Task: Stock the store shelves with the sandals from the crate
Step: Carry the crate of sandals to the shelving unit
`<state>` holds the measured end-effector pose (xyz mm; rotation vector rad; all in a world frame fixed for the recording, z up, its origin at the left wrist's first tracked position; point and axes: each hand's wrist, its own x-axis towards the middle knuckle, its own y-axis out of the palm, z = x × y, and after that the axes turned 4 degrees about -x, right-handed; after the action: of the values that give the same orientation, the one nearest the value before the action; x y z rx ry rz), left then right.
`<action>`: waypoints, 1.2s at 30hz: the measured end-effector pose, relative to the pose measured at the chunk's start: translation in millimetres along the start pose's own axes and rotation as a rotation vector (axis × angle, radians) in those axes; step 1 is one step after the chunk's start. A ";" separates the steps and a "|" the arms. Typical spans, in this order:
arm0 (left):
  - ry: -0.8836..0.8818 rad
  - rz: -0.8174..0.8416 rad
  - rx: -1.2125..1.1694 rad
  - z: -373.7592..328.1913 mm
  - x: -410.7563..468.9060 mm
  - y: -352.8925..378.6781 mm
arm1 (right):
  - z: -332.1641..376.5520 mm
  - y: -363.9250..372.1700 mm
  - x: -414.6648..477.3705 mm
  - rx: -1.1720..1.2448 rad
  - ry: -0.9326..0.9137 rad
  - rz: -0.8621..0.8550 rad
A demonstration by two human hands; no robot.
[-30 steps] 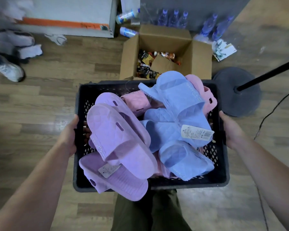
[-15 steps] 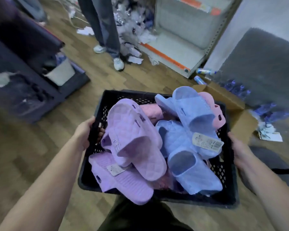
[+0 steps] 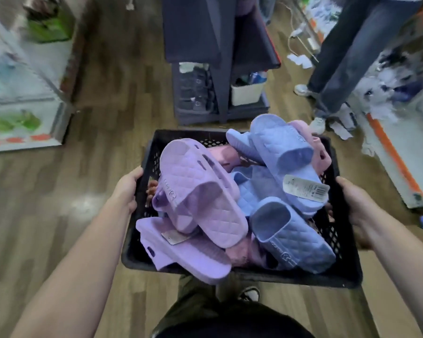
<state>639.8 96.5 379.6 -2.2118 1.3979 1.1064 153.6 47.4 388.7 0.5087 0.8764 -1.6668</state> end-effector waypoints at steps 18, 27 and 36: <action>0.255 -0.327 -0.365 -284.5 121.5 -233.9 | 339.9 445.7 51.1 -0.152 -0.215 0.255; 0.232 -0.480 -0.418 -448.8 258.2 -298.8 | 517.4 640.4 118.1 -0.209 -0.243 0.276; 0.270 -0.466 -0.396 -655.6 444.5 -357.1 | 683.5 825.8 191.7 -0.140 -0.309 0.223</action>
<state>1343.8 -410.0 431.6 -2.8571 0.7116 1.0023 964.9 -676.8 446.2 0.2345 0.6764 -1.4215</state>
